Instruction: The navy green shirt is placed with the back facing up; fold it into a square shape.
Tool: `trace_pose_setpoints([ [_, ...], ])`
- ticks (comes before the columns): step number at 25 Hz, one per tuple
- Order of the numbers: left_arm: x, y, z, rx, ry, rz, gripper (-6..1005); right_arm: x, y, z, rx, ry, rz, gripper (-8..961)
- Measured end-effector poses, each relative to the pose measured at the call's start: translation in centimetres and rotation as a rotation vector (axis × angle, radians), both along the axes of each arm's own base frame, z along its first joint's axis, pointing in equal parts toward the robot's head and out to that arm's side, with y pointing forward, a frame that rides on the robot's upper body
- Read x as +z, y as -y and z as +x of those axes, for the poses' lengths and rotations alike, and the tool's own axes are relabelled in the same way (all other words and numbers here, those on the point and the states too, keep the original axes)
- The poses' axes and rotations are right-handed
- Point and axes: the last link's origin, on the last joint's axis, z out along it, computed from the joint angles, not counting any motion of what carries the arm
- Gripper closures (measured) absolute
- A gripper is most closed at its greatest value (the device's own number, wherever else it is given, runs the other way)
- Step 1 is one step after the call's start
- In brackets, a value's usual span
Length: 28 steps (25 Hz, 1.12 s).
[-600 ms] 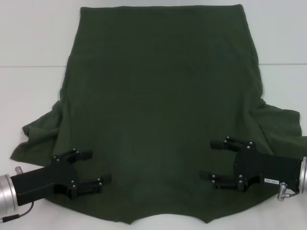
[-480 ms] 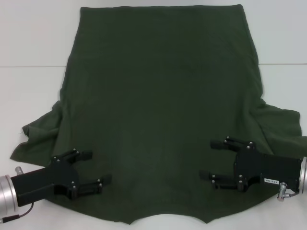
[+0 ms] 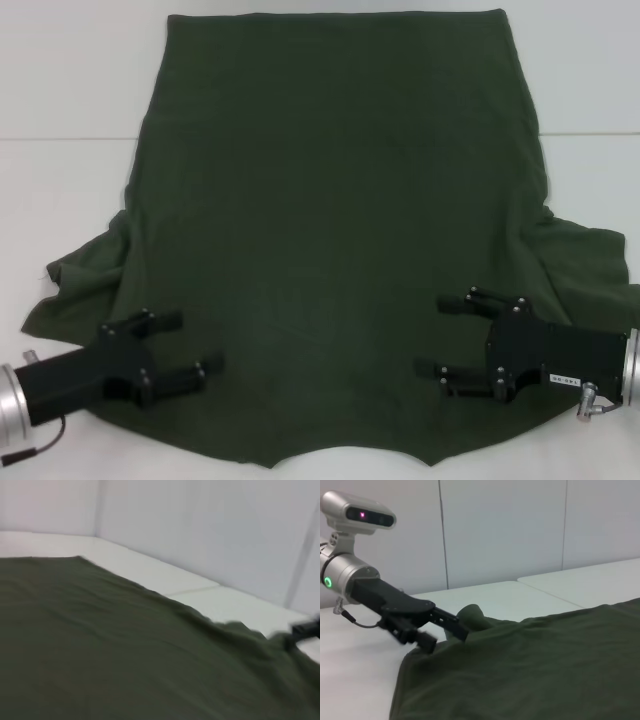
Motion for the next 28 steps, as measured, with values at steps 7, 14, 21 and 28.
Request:
trace_pose_setpoints([
  [7,5.4,-2.5,-1.6,0.432,0.233,-0.056,95,-0.2,0.4,0.2,-0.013,-0.006,-0.012,59],
  [14,10.0,-5.7,-2.3,0.618,0.157,-0.013,109,-0.3,0.6,0.4,-0.015,-0.004,-0.02,59],
  [21,9.1,-7.3,-3.9,0.707,-0.007,0.019,123,-0.5,0.8,0.5,-0.022,-0.006,-0.026,59],
  [28,8.8,-7.3,-3.9,0.703,-0.02,0.009,137,-0.5,0.8,0.5,-0.023,-0.007,-0.027,59],
])
